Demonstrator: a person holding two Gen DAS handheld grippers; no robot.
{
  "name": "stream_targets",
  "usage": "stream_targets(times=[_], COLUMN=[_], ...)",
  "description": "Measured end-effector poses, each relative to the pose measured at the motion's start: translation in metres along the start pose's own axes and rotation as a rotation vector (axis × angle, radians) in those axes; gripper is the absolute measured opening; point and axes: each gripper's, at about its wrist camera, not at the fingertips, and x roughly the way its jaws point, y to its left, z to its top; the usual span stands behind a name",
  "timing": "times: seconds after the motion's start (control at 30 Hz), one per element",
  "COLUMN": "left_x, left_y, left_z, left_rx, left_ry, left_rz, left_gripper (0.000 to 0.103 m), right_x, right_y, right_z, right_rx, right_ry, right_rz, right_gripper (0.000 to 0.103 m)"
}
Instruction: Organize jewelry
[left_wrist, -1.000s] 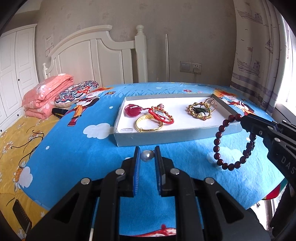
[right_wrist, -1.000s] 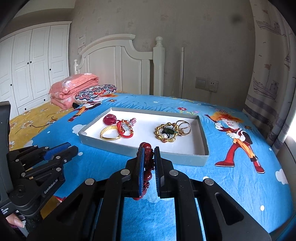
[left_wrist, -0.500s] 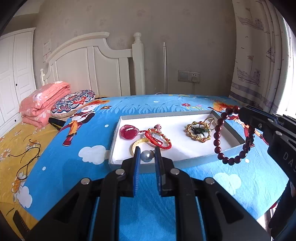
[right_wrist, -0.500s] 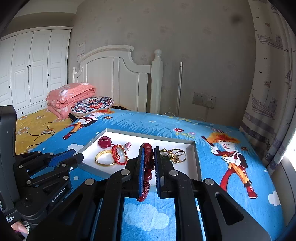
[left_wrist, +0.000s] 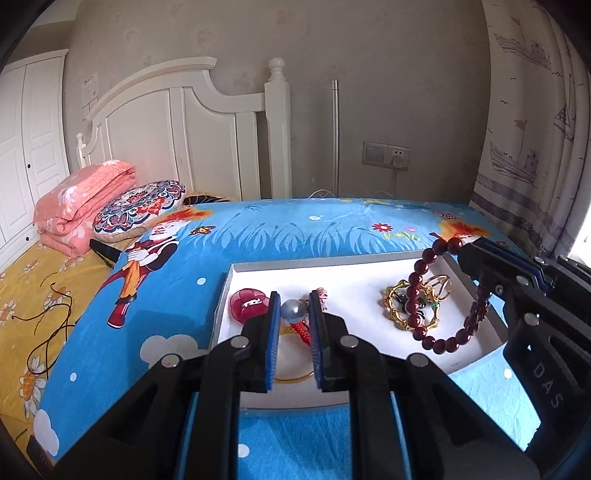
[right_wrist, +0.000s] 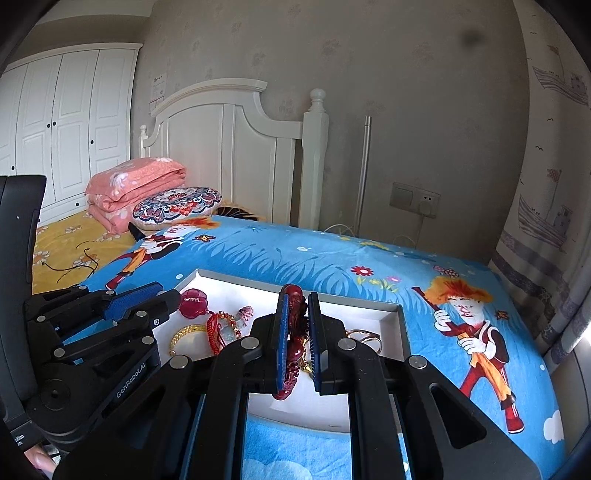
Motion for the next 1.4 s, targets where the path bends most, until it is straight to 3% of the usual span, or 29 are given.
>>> stream_targets(times=[0.8,0.83,0.93,1.0,1.27,1.4], left_x=[0.075,0.076,0.077,0.076,0.074,0.066], left_y=[0.014,0.014,0.014,0.013,0.015,0.018], left_z=[0.018,0.018,0.018,0.017,0.018,0.022], left_rx=[-0.055,-0.057,-0.063,-0.06,-0.069,-0.078], left_ry=[0.101,0.099,0.096,0.091,0.077,0.062], left_rz=[0.076,0.082,0.089,0.097,0.115,0.118], left_gripper=[0.016,0.017,0.041,0.047,0.069,0.078], right_x=[0.093,0.096,0.095,0.093,0.089,0.085], right_y=[-0.021,-0.022,-0.024,-0.026,-0.03,-0.032], right_z=[0.001,-0.001,-0.003,-0.004,-0.003,-0.002], right_rx=[0.082,0.073,0.065,0.074,0.076,0.084], right_ry=[0.171,0.185,0.185,0.18,0.17,0.171], right_rz=[-0.013,-0.021,-0.03,-0.031,-0.048,-0.048], right_gripper=[0.013,0.013,0.024,0.048,0.049,0.058])
